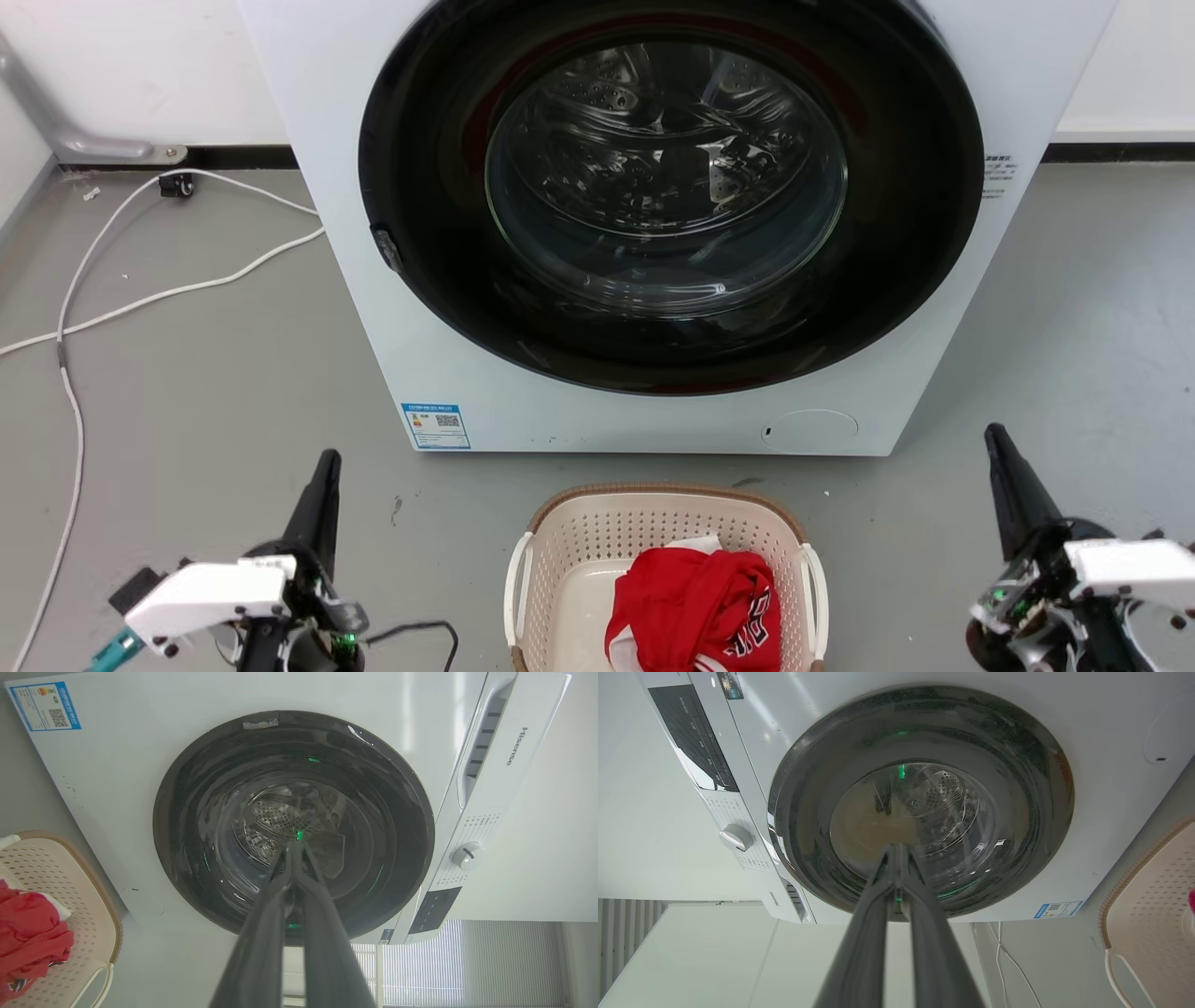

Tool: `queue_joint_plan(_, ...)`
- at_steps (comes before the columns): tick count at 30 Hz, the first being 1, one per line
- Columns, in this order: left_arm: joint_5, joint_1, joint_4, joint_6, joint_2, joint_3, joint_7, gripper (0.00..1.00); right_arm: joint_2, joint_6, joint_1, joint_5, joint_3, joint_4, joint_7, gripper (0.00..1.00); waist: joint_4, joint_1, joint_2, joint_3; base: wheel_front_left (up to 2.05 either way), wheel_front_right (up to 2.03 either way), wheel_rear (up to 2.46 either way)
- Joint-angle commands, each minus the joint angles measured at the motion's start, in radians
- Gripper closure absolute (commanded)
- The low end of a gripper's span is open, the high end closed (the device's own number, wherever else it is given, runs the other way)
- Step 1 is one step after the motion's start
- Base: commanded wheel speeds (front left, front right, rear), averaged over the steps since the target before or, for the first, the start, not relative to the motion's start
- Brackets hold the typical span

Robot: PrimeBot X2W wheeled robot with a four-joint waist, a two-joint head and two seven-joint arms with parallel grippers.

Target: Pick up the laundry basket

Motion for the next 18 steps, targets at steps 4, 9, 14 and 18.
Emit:
queue_joint_plan(4, 0.0, 0.023, 0.024, 0.001, -0.006, -0.003, -0.001, 1.0, 0.003, 0.0, 0.024, -0.001, 0.002, 0.023, -0.001, 1.0, 0.0, 0.0, 0.0, 0.0, 0.0, 0.0, 0.0)
queue_joint_plan(9, 0.02, 0.039, 0.01, 0.001, -0.007, -0.017, -0.024, 0.0, 0.004, 0.0, 0.043, -0.011, 0.009, 0.007, -0.024, 0.0, 0.0, 0.0, 0.0, 0.0, 0.0, 0.0, 0.0)
queue_joint_plan(14, 0.033, 0.051, -0.007, 0.001, -0.007, -0.029, -0.049, 0.0, 0.004, 0.0, 0.057, -0.031, 0.013, -0.013, -0.049, 0.0, 0.0, 0.0, 0.0, 0.001, 0.0, 0.0, 0.0)
queue_joint_plan(18, 0.048, 0.058, -0.019, 0.0, -0.007, -0.034, -0.067, 0.0, 0.004, 0.0, 0.065, -0.067, 0.001, -0.021, -0.068, 0.0, 0.001, 0.0, 0.0, 0.001, 0.0, 0.0, 0.0)
